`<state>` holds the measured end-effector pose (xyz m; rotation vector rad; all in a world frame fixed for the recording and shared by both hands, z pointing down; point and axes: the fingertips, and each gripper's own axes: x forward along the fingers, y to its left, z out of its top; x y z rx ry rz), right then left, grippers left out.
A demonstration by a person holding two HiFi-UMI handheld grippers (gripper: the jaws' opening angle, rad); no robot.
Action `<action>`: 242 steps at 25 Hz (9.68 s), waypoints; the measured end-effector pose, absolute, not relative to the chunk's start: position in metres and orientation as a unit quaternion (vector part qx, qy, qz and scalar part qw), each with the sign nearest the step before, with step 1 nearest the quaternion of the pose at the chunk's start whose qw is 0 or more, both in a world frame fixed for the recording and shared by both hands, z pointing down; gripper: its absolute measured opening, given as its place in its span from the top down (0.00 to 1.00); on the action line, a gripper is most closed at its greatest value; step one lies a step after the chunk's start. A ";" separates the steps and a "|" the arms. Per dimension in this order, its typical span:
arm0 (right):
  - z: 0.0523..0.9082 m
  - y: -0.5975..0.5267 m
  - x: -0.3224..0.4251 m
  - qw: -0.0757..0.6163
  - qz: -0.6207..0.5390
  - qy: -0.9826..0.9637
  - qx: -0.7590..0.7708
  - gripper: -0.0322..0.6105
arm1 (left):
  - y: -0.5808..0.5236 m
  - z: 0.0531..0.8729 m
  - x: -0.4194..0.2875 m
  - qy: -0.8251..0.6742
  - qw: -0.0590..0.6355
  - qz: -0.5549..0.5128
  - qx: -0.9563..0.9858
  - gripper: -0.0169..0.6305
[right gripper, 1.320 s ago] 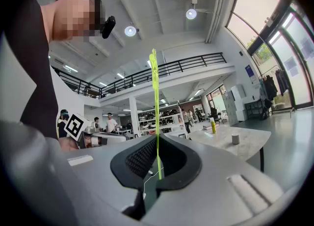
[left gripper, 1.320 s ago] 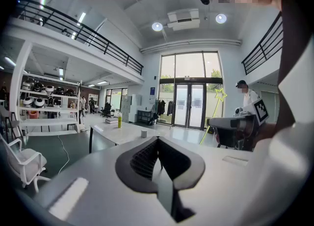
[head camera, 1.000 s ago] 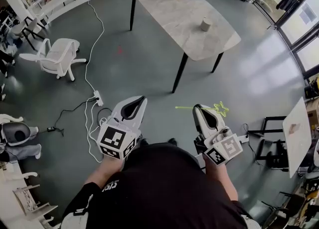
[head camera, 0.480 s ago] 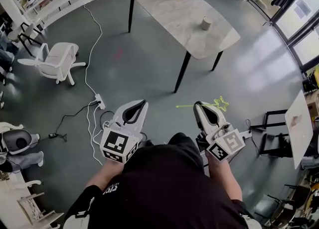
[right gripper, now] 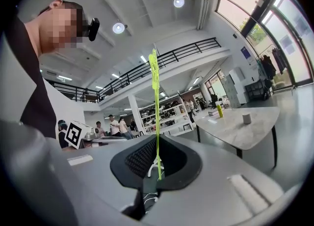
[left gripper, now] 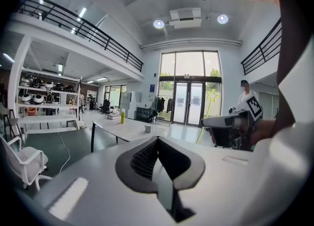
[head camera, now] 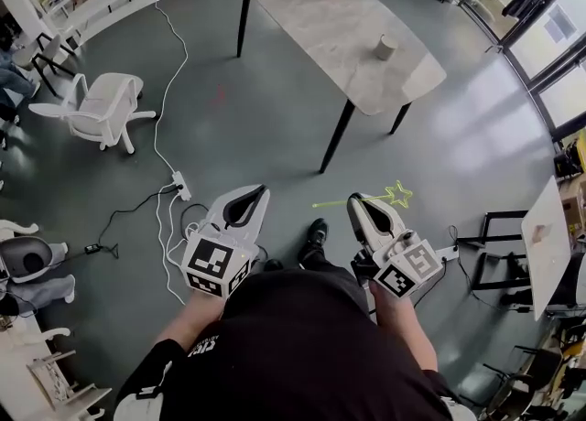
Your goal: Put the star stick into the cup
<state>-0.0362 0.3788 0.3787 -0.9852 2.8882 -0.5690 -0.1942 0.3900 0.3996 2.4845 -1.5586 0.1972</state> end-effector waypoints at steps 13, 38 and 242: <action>0.373 0.266 -0.014 0.040 -0.187 0.931 -0.309 0.91 | 0.282 0.388 -0.169 -0.531 0.094 0.078 0.839 0.97; 0.414 0.102 0.088 0.032 -0.245 0.914 -0.322 0.91 | 0.094 0.413 -0.098 -0.539 0.140 0.081 0.827 0.97; 0.345 -0.186 0.092 0.025 -0.132 0.926 -0.352 0.93 | -0.220 0.355 0.004 -0.396 0.089 0.057 0.912 0.97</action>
